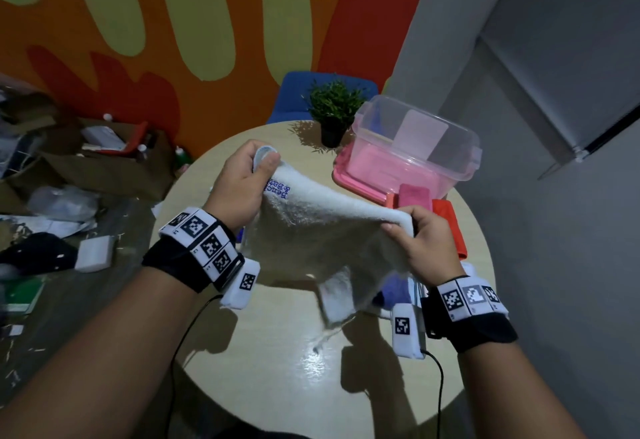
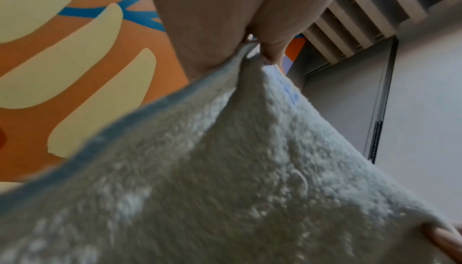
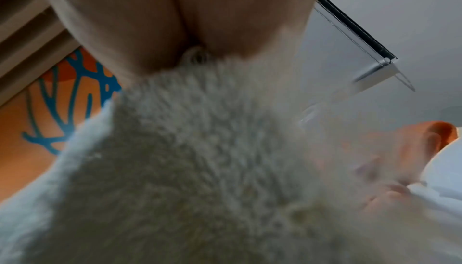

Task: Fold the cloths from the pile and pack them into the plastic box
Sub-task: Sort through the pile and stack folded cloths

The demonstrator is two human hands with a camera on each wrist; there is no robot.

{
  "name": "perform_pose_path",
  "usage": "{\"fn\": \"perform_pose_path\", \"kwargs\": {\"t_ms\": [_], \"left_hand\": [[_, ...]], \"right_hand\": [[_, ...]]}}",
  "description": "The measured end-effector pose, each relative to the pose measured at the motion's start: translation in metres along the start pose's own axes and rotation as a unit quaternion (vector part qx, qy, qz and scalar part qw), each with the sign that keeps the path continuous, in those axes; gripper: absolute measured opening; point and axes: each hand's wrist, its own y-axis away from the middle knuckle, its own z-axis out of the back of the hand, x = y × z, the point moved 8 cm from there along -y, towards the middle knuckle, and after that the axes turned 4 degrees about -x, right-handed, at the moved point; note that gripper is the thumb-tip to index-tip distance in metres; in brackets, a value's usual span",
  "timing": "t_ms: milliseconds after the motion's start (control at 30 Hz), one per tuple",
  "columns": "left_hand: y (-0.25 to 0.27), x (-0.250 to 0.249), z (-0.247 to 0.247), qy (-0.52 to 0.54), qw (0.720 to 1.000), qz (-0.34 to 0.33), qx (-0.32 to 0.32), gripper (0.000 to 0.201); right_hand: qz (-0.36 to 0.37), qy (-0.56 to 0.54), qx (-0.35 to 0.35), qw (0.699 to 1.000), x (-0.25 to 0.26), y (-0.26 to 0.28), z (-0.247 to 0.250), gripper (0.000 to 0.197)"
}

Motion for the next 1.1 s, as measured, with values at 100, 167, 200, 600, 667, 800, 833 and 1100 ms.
{"fn": "perform_pose_path", "kwargs": {"t_ms": [100,167,200,600,667,800,833,1100], "left_hand": [[0.0,0.004,0.018,0.006,1.0,0.003,-0.027,0.01],[0.002,0.008,0.025,0.005,1.0,0.016,-0.019,0.013],[0.004,0.011,0.027,-0.002,1.0,0.023,-0.007,0.016],[0.03,0.019,0.042,-0.104,0.993,0.035,0.04,0.013],[0.028,0.03,0.039,-0.117,0.992,0.036,0.023,0.011],[0.023,0.095,0.028,-0.179,0.981,0.069,0.012,0.007],[0.024,0.111,0.022,-0.194,0.977,0.081,0.019,0.007],[0.07,0.187,0.009,-0.262,0.915,0.211,0.225,0.004]], "right_hand": [[0.001,-0.014,-0.037,0.999,-0.001,0.0,0.01,0.015],[-0.005,0.005,-0.041,0.999,-0.004,0.003,0.015,0.012],[-0.011,0.018,-0.038,0.999,-0.005,0.005,0.016,0.008],[-0.064,-0.01,0.028,0.998,0.008,0.03,0.024,0.01],[-0.087,-0.001,0.028,0.996,-0.006,0.023,0.026,0.013],[-0.118,0.106,0.019,0.987,-0.061,0.005,0.014,0.012],[-0.116,0.152,0.017,0.981,-0.073,0.003,0.009,0.013],[-0.096,0.222,0.203,0.949,-0.128,0.056,-0.044,0.03]]}}
